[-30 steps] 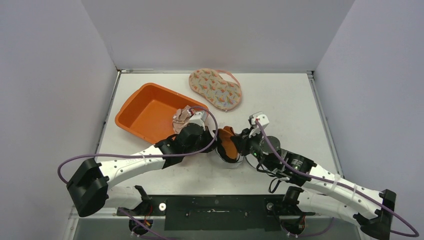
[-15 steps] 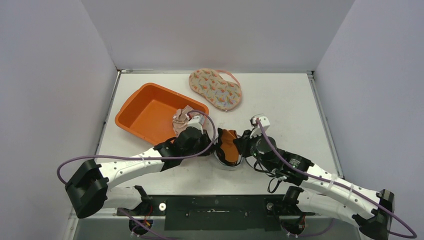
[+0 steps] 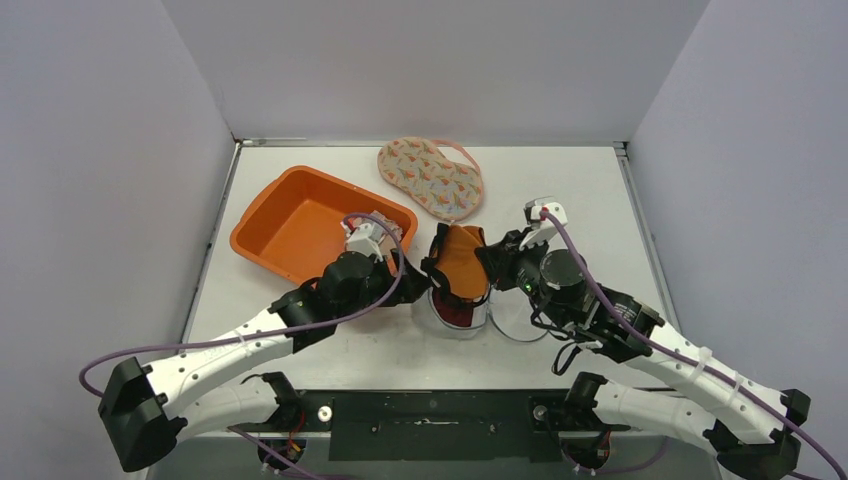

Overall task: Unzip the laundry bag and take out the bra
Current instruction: Pick up the bra from the laundry bag.

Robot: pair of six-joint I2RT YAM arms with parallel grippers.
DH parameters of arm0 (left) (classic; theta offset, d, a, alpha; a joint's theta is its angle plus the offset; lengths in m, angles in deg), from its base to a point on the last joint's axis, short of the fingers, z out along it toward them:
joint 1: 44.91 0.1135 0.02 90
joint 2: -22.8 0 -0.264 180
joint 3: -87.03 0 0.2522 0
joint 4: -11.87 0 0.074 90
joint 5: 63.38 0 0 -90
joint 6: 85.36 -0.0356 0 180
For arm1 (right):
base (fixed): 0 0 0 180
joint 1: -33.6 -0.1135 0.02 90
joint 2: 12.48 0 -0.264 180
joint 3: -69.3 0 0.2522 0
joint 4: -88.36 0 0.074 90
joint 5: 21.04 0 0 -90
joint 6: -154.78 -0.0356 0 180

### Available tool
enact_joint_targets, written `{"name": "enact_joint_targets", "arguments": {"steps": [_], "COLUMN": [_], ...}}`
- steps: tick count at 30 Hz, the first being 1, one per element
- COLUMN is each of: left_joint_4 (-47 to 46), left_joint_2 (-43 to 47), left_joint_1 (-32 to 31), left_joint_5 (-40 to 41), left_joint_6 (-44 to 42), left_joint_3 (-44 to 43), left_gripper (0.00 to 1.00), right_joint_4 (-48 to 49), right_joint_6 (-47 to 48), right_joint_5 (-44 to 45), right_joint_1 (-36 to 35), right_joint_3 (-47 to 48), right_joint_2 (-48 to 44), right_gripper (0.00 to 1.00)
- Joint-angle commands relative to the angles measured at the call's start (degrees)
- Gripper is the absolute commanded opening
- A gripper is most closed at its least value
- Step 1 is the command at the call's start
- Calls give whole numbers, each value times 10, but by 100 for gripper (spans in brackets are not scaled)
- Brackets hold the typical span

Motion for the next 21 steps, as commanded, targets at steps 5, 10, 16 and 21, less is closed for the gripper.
{"name": "enact_joint_targets", "arguments": {"steps": [5, 10, 16, 21], "left_joint_4": [75, 8, -129, -122], "left_joint_2": [113, 214, 272, 244], "left_joint_1": [16, 30, 65, 85], "left_joint_5": [53, 64, -108, -284], "left_joint_6": [-15, -61, -139, -196], "left_joint_3": [-54, -32, -16, -68], "left_gripper": [93, 96, 96, 96], "right_joint_4": [3, 58, 130, 162], "right_joint_6": [15, -19, -60, -62], "right_joint_5": [-17, -111, -240, -310], "right_joint_1": [5, 17, 47, 61], "right_joint_3": [70, 81, 81, 70], "right_joint_2": [11, 22, 40, 39], "right_gripper": [5, 5, 5, 5]}}
